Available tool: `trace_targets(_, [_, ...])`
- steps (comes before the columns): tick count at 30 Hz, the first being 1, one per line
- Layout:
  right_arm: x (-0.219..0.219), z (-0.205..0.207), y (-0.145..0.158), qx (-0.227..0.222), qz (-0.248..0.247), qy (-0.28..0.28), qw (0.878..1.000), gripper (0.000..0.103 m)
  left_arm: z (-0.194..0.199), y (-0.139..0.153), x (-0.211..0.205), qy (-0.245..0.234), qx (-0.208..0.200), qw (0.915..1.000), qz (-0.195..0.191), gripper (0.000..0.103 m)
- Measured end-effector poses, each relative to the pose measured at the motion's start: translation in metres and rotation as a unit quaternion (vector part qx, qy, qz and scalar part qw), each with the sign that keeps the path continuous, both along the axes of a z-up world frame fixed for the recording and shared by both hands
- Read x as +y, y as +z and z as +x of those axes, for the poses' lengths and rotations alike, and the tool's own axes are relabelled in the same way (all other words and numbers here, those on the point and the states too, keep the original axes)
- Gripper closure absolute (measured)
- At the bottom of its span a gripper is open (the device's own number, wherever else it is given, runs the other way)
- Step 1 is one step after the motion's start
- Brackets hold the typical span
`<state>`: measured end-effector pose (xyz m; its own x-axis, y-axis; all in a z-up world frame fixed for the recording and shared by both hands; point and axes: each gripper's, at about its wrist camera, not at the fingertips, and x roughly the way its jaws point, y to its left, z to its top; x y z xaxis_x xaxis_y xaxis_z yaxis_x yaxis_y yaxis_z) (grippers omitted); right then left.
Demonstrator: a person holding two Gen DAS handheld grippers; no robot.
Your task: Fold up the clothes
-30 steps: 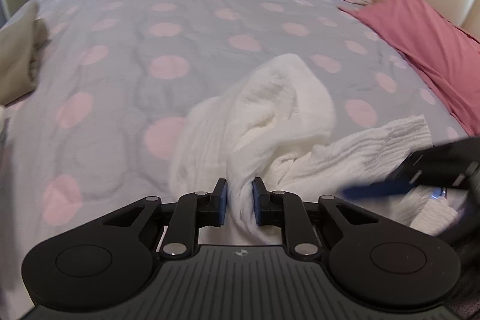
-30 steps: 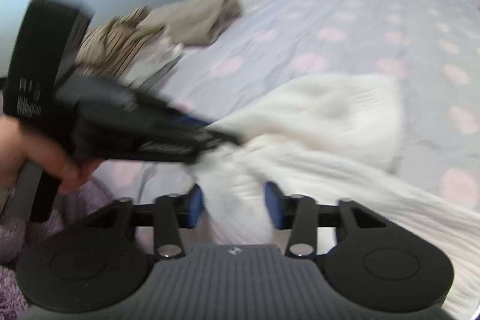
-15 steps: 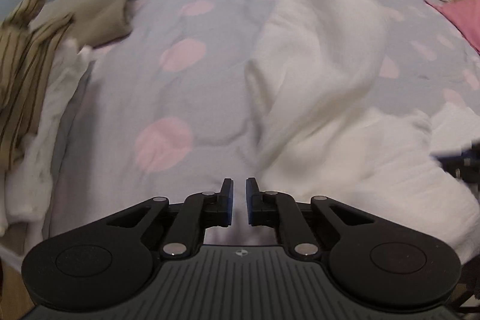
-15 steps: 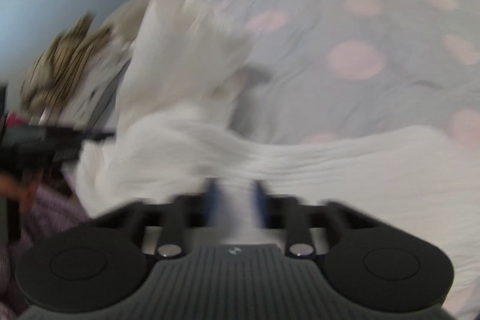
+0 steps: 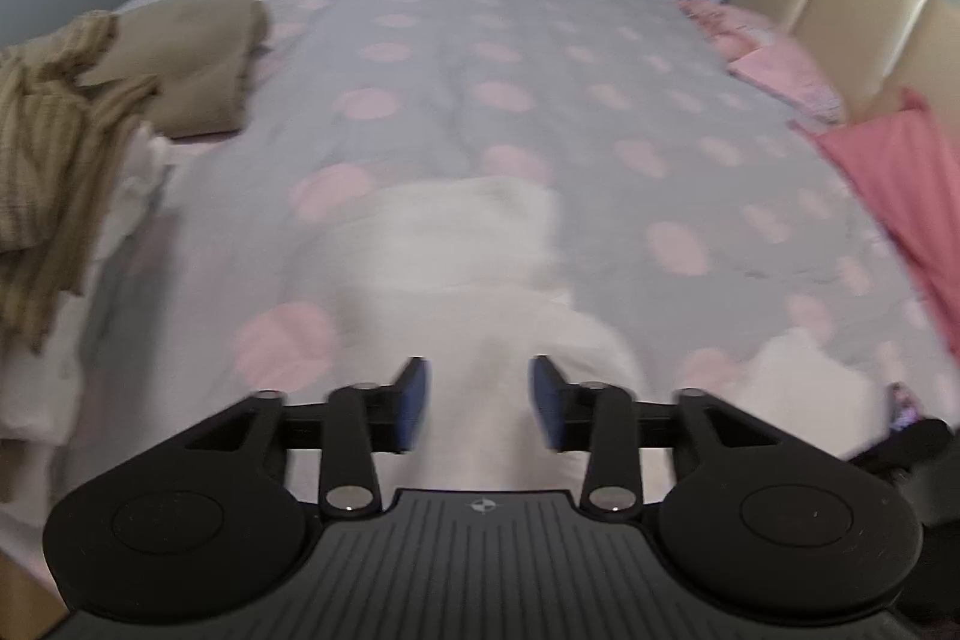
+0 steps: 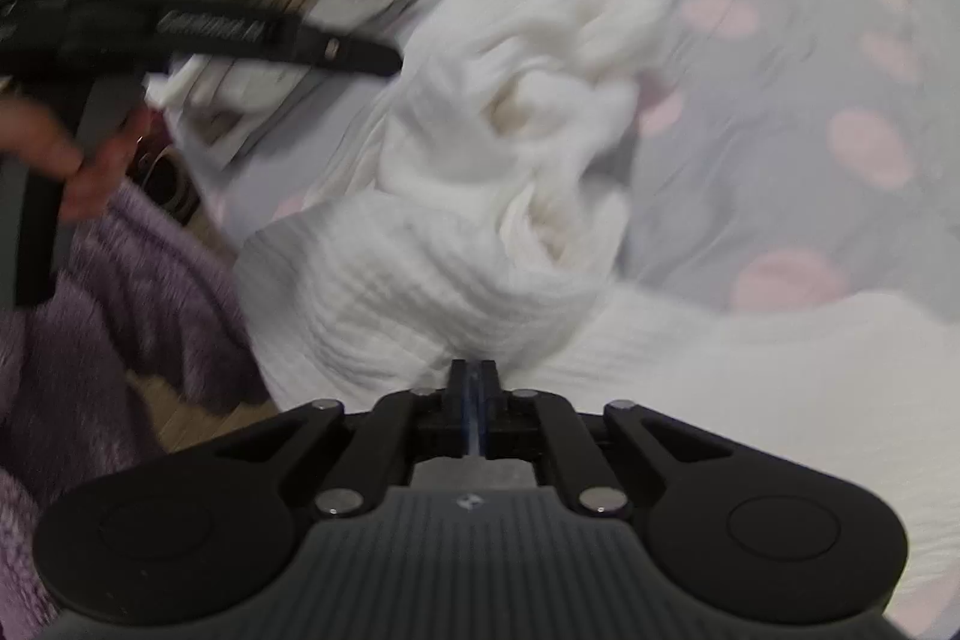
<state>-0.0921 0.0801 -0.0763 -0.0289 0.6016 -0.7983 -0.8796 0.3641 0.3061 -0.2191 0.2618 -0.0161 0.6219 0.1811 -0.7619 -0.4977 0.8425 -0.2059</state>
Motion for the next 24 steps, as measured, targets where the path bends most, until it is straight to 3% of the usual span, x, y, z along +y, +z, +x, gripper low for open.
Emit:
trace_targets(1, [-0.001,0.004,0.005,-0.008,0.005,-0.009,1.0,0.091,0.003,0.0,-0.002,-0.007,-0.005,0.9999,-0.009,0.051])
trace_targets(3, [-0.005,0.014,0.014,-0.024,0.017,-0.03,0.999,0.073,0.012,-0.004,-0.005,-0.016,-0.004,0.9997,-0.018,0.05])
trace_targets(9, [0.012,0.043,0.019,-0.044,0.036,-0.097,0.994,0.062,0.031,-0.023,0.0,0.019,0.017,0.9991,-0.034,0.049])
trace_targets(12, [0.022,0.056,0.007,-0.025,0.039,-0.111,0.993,0.06,0.037,-0.037,0.007,0.036,0.03,0.9978,-0.048,0.05])
trace_targets(17, [0.046,0.069,-0.01,0.019,0.048,-0.115,0.992,0.054,0.039,-0.05,0.015,0.038,0.054,0.997,-0.04,0.078])
trace_targets(21, [0.065,0.078,-0.025,0.054,0.058,-0.131,0.988,0.041,0.024,-0.05,0.021,0.038,0.046,0.9972,-0.045,0.088])
trace_targets(24, [0.076,0.085,-0.037,0.092,0.06,-0.145,0.983,0.041,0.016,-0.049,0.025,0.041,0.035,0.9973,-0.049,0.092])
